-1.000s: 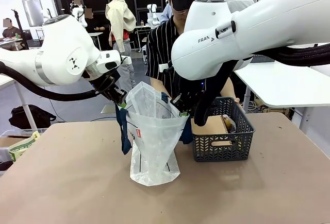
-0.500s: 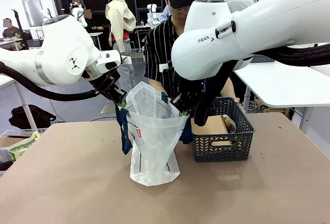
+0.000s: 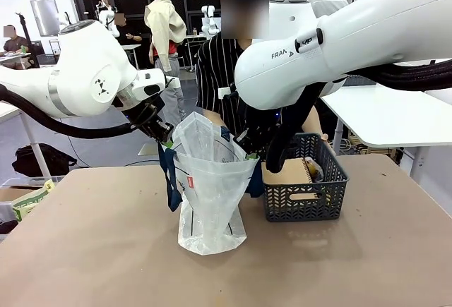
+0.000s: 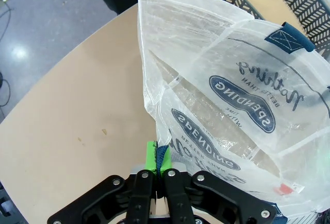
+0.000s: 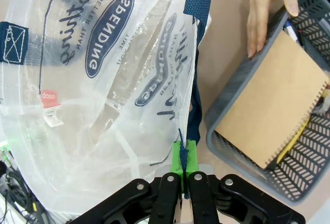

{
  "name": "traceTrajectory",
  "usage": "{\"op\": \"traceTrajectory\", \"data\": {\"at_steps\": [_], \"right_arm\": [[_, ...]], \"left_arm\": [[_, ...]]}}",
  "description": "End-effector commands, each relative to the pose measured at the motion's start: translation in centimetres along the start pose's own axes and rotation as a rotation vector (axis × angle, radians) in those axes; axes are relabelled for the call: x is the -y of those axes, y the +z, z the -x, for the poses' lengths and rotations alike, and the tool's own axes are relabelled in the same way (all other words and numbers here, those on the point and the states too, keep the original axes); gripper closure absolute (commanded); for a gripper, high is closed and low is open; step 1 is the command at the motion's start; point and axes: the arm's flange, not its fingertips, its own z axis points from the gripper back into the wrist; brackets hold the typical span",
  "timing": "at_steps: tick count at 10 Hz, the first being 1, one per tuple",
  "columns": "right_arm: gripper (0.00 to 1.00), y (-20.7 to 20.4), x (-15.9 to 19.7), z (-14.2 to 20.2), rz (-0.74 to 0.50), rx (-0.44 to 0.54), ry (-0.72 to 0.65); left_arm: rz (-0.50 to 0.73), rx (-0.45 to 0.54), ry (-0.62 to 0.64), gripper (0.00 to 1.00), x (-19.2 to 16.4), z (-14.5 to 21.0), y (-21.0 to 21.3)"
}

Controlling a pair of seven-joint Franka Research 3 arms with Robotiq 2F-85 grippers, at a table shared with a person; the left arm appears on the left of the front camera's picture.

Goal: Transfer purchased items from the store into the shopping bag.
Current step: Move the Reusable shopping bag to the right side of the table.

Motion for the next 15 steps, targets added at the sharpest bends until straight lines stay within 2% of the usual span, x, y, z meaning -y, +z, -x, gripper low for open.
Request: {"op": "traceTrajectory", "data": {"at_steps": [1, 15], "right_arm": [[1.00, 0.16, 0.10, 0.34, -0.003, 0.008, -0.004], [1.00, 0.16, 0.10, 0.34, -0.003, 0.008, -0.004]], "left_arm": [[-0.005, 0.009, 0.001, 1.00, -0.22, -0.06, 0.12], [-0.005, 0.009, 0.001, 1.00, -0.22, -0.06, 0.12]]}}
